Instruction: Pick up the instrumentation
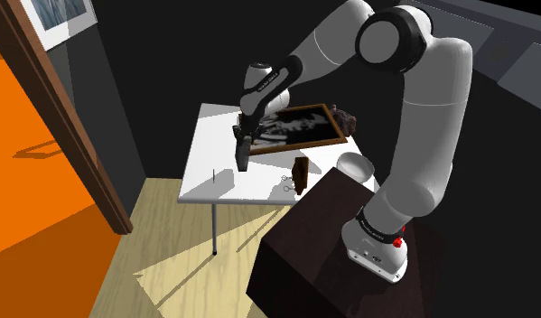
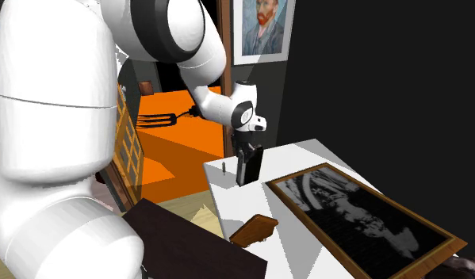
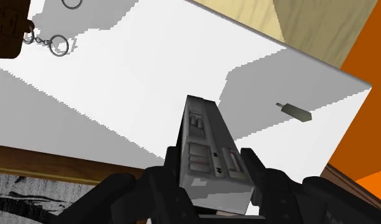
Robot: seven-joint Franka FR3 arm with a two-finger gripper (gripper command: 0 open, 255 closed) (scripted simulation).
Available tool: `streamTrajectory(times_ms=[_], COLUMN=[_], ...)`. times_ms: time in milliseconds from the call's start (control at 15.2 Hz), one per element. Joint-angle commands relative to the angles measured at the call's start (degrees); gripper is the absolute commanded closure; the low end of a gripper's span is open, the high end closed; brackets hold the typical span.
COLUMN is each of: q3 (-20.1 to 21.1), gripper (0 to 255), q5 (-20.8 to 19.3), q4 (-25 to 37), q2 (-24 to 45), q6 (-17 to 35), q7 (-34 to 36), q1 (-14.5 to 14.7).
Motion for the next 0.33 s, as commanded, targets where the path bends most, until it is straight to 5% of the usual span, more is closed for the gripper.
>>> streamTrajectory(times_ms=[0, 264], q3=[-0.1, -0.1], gripper=[255, 255], q5=[-0.1, -0.2], q4=[0.1, 0.1], q2=[-1.2, -2.6], q6=[-1.3, -2.7], q7=[0.1, 0.2], q1=[0.0, 0.1])
